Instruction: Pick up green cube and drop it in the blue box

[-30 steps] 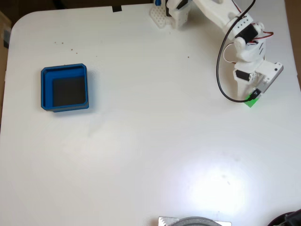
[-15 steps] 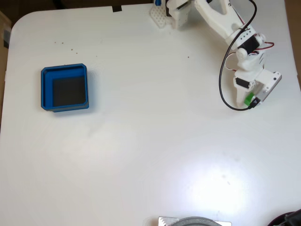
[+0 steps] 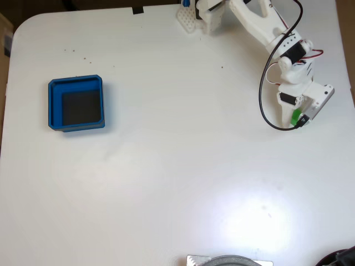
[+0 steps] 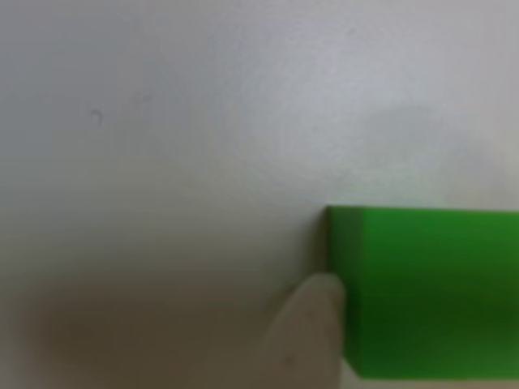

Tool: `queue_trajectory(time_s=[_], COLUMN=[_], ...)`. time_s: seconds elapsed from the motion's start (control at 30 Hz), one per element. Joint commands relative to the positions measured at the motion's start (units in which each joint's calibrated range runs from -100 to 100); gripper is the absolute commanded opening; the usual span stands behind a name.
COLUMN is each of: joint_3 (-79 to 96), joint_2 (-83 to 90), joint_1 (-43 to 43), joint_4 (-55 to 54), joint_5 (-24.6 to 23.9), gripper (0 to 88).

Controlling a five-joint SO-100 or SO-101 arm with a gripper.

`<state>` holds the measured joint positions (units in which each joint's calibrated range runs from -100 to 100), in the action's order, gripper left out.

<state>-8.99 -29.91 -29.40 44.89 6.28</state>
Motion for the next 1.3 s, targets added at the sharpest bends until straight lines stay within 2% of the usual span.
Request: queue_trajectory(time_s=[0.0, 1.27], joint_3=[-4.1, -3.7], joint_2=[-0.4, -0.7], joint_1=[0.0, 0.1], joint_4=[-1.5, -4.7], joint_5=[-0.1, 0.0], gripper=[32.3, 32.2])
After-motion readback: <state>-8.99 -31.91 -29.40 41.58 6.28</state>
